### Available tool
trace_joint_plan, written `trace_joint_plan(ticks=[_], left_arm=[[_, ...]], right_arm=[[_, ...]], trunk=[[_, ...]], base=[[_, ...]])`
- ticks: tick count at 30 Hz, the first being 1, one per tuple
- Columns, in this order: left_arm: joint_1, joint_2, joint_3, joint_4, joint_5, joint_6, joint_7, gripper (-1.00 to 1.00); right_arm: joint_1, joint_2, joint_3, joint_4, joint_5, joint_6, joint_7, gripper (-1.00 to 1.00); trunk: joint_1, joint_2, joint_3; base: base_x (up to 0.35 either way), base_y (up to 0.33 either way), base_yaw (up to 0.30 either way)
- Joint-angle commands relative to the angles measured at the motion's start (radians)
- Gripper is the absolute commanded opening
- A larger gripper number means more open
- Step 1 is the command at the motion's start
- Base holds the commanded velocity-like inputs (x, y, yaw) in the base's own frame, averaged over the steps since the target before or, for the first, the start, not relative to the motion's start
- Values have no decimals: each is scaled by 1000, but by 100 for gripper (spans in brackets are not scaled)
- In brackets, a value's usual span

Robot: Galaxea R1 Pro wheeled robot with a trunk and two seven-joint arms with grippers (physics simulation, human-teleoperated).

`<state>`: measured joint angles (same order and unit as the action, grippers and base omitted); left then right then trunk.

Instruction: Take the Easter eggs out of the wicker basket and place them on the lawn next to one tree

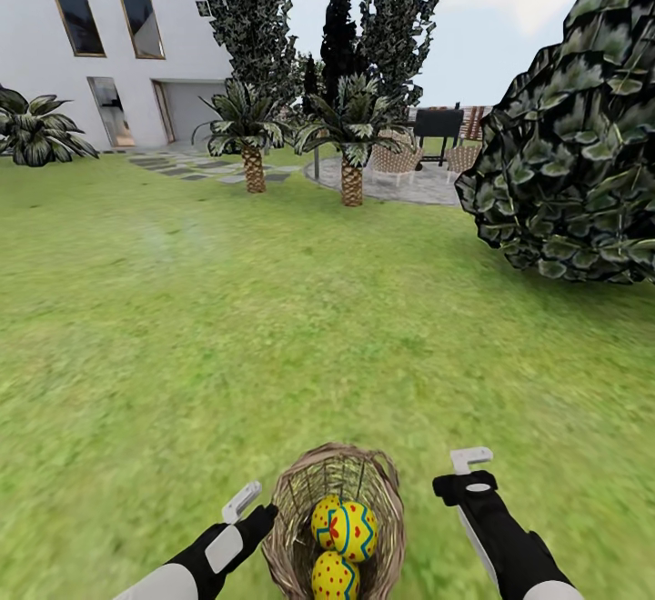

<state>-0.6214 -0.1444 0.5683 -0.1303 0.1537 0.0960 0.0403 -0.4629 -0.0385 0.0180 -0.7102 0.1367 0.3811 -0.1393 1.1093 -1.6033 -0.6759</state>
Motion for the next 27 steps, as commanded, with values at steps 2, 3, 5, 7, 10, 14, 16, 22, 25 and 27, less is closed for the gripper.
trace_joint_plan(ticks=[2, 3, 5, 7, 10, 14, 16, 22, 25, 27], left_arm=[[0, 0, -4, -2, 11, 6, 4, 100], [0, 0, -4, -2, 12, 6, 4, 100], [0, 0, -4, -2, 12, 5, 4, 100], [0, 0, -4, -2, 12, 6, 4, 100], [0, 0, -4, -1, 12, 5, 4, 100], [0, 0, -4, 27, 11, 5, 4, 100], [0, 0, -4, 32, 11, 5, 4, 100], [0, -2, -4, 40, 12, 5, 0, 100], [0, -3, -4, 44, 12, 5, -1, 100], [0, -3, -4, 44, 12, 5, -2, 100]], right_arm=[[0, -4, 3, 0, 8, 8, 1, 100], [0, -5, 3, 0, 8, 7, 2, 100], [0, -3, 3, 0, 10, 8, 2, 100], [0, -2, 3, 0, 12, 8, 3, 100], [0, -5, 1, -2, 6, 8, 4, 100], [0, -23, -23, -14, -16, 9, 74, 100], [0, -42, -63, -18, -36, 9, 153, 100], [0, -94, -233, -27, -56, 10, 407, 100], [0, -112, -298, -37, -57, 14, 515, 100], [0, -120, -332, -41, -57, 17, 579, 100]], trunk=[[8, -15, -7], [12, -22, -10], [19, -36, -17], [27, -50, -23], [38, -71, -32], [54, -99, -45], [61, -113, -51], [84, -155, -70], [96, -176, -79], [104, -190, -86]], base=[[0, 0, 0], [0, 0, 0], [0, 0, 0], [0, 0, 0], [0, 0, 0], [0, 0, 0], [0, 0, 0], [0, 0, 0], [0, 0, 0], [0, 0, 0]])
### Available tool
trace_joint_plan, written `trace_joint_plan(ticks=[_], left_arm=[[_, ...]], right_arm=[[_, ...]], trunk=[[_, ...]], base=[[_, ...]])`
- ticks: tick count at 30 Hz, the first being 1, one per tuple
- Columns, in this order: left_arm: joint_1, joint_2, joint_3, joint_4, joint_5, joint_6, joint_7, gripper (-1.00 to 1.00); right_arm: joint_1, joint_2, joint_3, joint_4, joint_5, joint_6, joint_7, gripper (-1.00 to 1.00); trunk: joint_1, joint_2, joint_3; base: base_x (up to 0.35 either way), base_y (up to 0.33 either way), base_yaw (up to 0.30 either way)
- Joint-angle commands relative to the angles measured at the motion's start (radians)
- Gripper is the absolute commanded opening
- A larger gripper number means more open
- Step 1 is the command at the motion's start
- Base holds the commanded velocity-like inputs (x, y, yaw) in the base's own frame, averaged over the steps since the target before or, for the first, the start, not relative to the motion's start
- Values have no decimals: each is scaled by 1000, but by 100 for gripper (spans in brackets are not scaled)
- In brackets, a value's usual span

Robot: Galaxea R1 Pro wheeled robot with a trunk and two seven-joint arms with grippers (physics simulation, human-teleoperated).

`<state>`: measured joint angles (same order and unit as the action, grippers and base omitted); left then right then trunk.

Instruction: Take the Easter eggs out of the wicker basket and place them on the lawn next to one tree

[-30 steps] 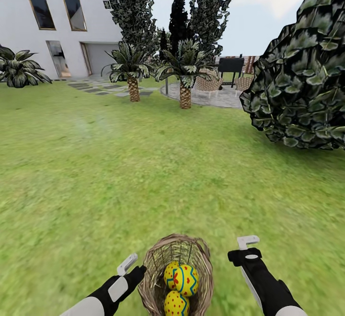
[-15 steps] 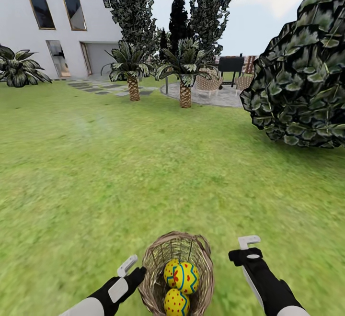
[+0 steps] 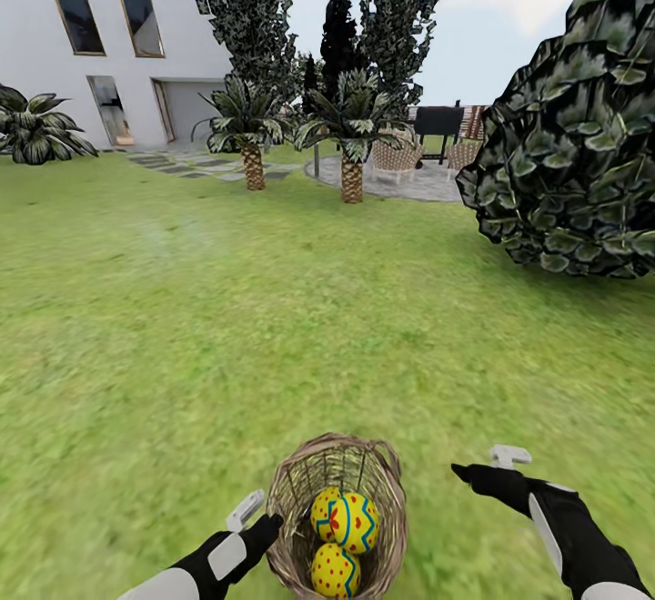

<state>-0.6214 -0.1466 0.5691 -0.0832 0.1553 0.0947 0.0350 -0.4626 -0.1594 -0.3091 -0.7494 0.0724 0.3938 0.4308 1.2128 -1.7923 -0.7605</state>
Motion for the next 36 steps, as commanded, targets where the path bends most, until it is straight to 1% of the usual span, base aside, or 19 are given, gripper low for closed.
trace_joint_plan(ticks=[1, 3, 8, 11, 14, 17, 22, 26, 36], left_arm=[[0, -1, -6, -3, 10, 7, 4, 100], [0, -2, -6, -2, 10, 7, 3, 100], [0, -3, -6, -1, 10, 7, 3, 100], [0, -2, -5, -1, 10, 7, -4, 100], [0, 1, -5, -1, 10, 7, -39, 100], [0, 3, -5, 0, 10, 7, -59, 100], [0, 5, -5, -1, 9, 7, -64, 100], [0, 8, -5, -2, 9, 7, -64, 100], [0, 9, -5, -3, 9, 5, -64, 100]], right_arm=[[-1, -4, -22, -3, 8, 6, 44, 100], [-1, -7, -37, -5, 7, 8, 77, 100], [-1, -8, -40, -5, 7, 8, 84, 100], [-1, -8, -41, -5, 7, 8, 85, 100], [-1, -8, -41, -5, 7, 8, 85, 100], [-1, -7, -41, -5, 7, 11, 86, 100], [-1, -5, -39, -5, 8, 36, 101, 100], [-1, -2, -35, -5, 10, 39, 102, 100], [-1, 0, -32, -36, 10, 67, 102, 100]], trunk=[[4, -8, -4], [12, -22, -10], [31, -57, -26], [31, -57, -26], [31, -57, -26], [31, -57, -26], [31, -57, -26], [31, -57, -26], [69, -127, -57]], base=[[0, 0, 0], [0, 0, 0], [0, 0, 0], [0, 0, 0], [0, 0, 0], [0, 0, 0], [0, 0, 0], [0, 0, 0], [0, 0, 0]])
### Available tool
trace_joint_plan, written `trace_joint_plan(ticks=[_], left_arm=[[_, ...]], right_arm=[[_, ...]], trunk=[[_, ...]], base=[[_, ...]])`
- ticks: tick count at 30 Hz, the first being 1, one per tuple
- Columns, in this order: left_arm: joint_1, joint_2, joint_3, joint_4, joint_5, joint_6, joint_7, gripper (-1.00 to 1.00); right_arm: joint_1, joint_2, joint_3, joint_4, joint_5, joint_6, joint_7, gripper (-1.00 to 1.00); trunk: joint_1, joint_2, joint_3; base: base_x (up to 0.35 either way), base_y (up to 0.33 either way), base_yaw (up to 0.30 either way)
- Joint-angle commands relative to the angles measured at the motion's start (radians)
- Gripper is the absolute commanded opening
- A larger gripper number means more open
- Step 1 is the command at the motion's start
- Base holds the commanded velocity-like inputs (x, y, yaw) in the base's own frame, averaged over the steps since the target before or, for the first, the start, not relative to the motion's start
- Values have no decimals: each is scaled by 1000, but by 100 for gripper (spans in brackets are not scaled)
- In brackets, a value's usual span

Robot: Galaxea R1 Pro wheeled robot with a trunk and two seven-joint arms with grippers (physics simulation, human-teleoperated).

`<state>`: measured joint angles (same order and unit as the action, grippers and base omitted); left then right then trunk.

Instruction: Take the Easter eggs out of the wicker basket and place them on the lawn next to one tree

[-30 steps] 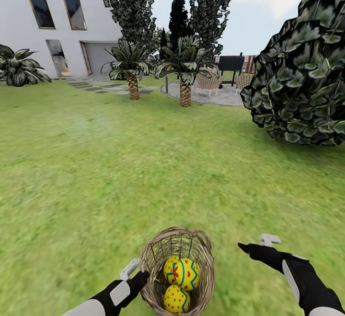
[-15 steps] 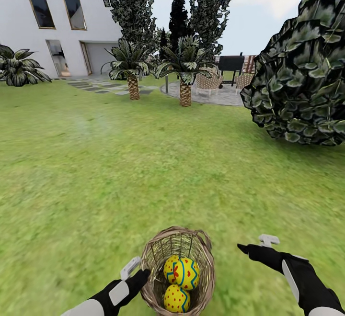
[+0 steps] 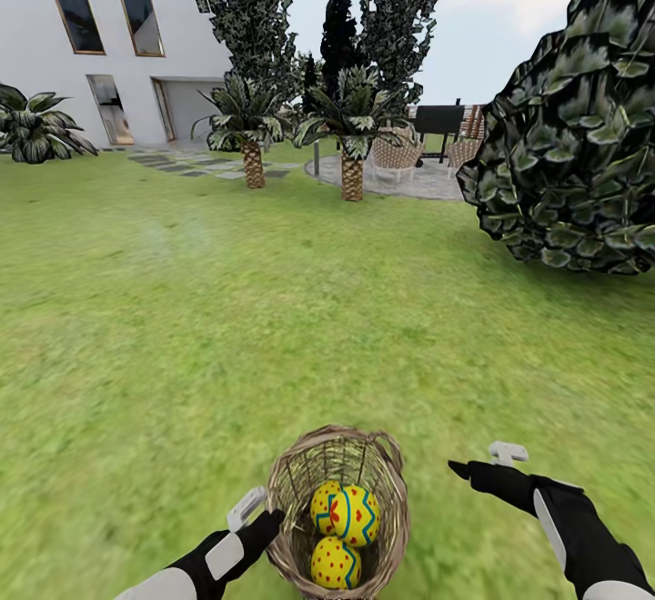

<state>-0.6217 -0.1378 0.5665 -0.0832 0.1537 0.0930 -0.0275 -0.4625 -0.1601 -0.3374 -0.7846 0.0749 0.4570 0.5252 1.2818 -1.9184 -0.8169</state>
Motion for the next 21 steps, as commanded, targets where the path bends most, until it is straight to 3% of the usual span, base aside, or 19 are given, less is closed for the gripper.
trace_joint_plan(ticks=[1, 21], left_arm=[[0, 0, -2, -2, 10, 7, -2, 100], [0, -3, -1, 7, 13, 7, -3, 100]], right_arm=[[-1, 1, -4, -2, 8, 5, 8, 100], [-1, 1, -3, -2, 8, 7, 8, 100]], trunk=[[4, -8, -4], [11, -22, -10]], base=[[0, 0, 0], [0, 0, 0]])
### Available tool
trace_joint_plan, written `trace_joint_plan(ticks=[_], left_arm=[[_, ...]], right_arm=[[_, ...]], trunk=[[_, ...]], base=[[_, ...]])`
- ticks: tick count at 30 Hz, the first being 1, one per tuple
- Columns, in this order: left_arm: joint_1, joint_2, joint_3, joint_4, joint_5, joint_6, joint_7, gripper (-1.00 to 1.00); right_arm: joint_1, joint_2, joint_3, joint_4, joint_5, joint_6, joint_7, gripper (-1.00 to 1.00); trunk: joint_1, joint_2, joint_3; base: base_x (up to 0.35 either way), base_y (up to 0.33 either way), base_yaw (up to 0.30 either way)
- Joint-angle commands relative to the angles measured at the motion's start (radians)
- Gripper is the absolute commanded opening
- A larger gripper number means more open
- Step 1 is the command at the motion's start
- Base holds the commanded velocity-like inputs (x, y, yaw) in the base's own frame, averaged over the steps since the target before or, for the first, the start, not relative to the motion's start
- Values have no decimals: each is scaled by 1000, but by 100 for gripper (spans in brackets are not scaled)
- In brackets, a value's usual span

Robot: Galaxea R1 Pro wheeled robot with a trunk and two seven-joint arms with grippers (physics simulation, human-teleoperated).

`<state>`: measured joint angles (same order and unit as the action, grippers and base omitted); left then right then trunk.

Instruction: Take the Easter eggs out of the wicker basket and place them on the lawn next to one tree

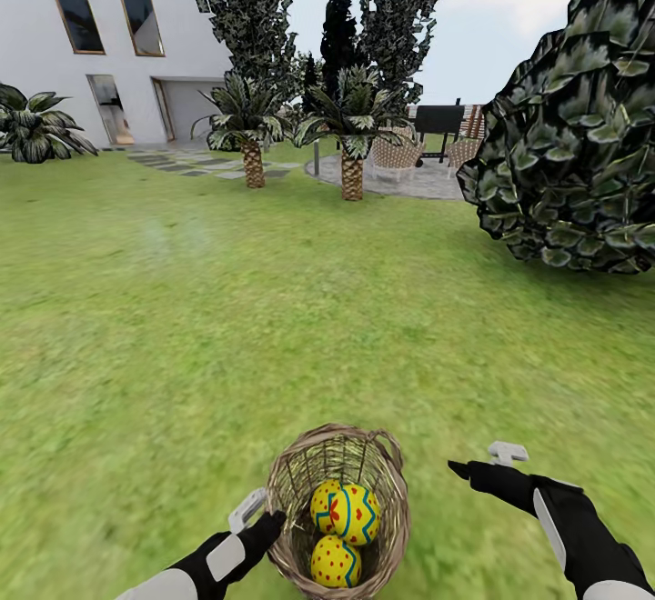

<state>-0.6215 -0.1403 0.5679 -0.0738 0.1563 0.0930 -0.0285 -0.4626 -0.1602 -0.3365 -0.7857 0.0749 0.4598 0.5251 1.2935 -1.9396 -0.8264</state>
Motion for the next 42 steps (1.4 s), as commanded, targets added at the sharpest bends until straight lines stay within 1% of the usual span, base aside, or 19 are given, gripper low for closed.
trace_joint_plan(ticks=[1, 2, 24, 29, 30, 32, 33, 35, 36, 39, 41, 42], left_arm=[[0, 0, -3, 1, 10, 7, -1, 100], [0, 0, -3, 5, 9, 7, -1, -100], [0, 3, -2, 5, 9, 7, -1, -100], [0, 4, -3, 4, 9, 7, -2, -100], [0, 18, -3, -6, 8, -4, -1, -100], [0, 21, -5, -6, 8, -52, -1, -100], [0, 22, -5, -6, 8, -61, -1, -100], [0, 22, -5, -6, 8, -66, -1, -100], [0, 22, -5, -6, 8, -66, -1, -100], [0, 22, -5, -6, 8, -66, -1, -100], [0, 22, -5, -6, 8, -66, -1, -100], [0, 23, -5, -6, 8, -66, -1, -100]], right_arm=[[-1, 1, -4, -1, 8, 4, 8, 100], [-1, 1, -4, -1, 8, 4, 8, 100], [-1, 2, -3, 2, 9, 4, 7, 100], [-1, 2, -3, 8, 10, 2, 7, 100], [-1, 1, -6, 111, 13, -29, -10, 100], [4, -9, -8, 156, 12, -89, -26, 100], [8, -16, -8, 179, 12, -111, -50, 100], [10, -22, -9, 226, 12, -125, -98, 100], [10, -31, -9, 244, 11, -127, -115, 100], [11, -62, -9, 325, 12, -136, -134, 100], [13, -72, -8, 394, 13, -183, -136, 100], [13, -79, -7, 447, 16, -229, -140, 100]], trunk=[[0, 0, -1], [0, 0, -1], [0, 0, -1], [-19, 35, 15], [-23, 42, 18], [-31, 56, 24], [-35, 63, 27], [-42, 77, 34], [-46, 84, 37], [-58, 105, 46], [-65, 119, 52], [-69, 126, 56]], base=[[0, 0, 0], [0, 0, 0], [0, 0, 0], [0, 0, 0], [0, 0, 0], [0, 0, 0], [0, 0, 0], [0, 0, 0], [0, 0, 0], [0, 0, 0], [0, 0, 0], [0, 0, 0]])
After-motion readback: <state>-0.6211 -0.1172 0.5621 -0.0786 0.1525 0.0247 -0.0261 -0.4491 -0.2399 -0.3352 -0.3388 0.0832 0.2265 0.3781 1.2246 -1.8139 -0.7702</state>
